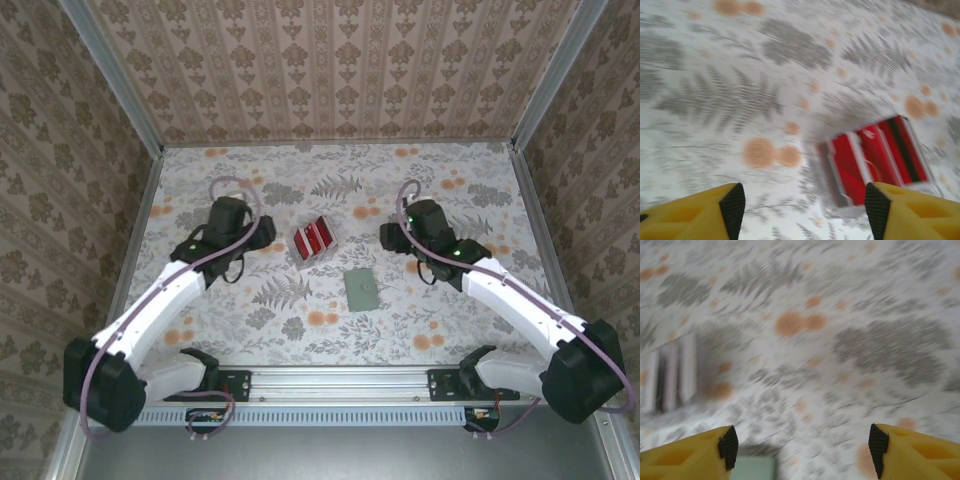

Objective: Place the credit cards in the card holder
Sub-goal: Close the button on the card holder, then reset both arms

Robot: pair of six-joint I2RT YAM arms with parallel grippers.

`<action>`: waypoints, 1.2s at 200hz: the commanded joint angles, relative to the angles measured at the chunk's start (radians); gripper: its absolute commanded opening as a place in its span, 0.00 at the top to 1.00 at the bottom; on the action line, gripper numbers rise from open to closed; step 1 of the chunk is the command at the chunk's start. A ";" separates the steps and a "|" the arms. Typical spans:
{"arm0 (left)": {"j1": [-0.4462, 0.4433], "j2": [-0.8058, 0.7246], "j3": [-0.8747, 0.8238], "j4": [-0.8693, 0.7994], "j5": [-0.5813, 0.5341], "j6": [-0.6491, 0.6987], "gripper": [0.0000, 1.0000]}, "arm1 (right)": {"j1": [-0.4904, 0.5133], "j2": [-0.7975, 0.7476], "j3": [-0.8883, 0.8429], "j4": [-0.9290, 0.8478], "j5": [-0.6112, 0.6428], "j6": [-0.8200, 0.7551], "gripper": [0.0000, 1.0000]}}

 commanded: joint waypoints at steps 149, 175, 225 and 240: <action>0.435 0.126 -0.530 1.013 -0.112 0.457 0.00 | -0.273 0.212 -0.453 1.059 0.243 -0.374 0.05; 0.443 0.202 -0.497 1.073 -0.041 0.496 0.00 | -0.317 0.244 -0.497 1.157 0.185 -0.356 0.05; 0.444 0.391 -0.485 1.268 0.021 0.565 0.00 | -0.379 0.308 -0.458 1.135 0.023 -0.339 0.05; 0.442 0.444 -0.479 1.322 0.057 0.595 0.00 | -0.409 0.346 -0.463 1.166 -0.061 -0.332 0.05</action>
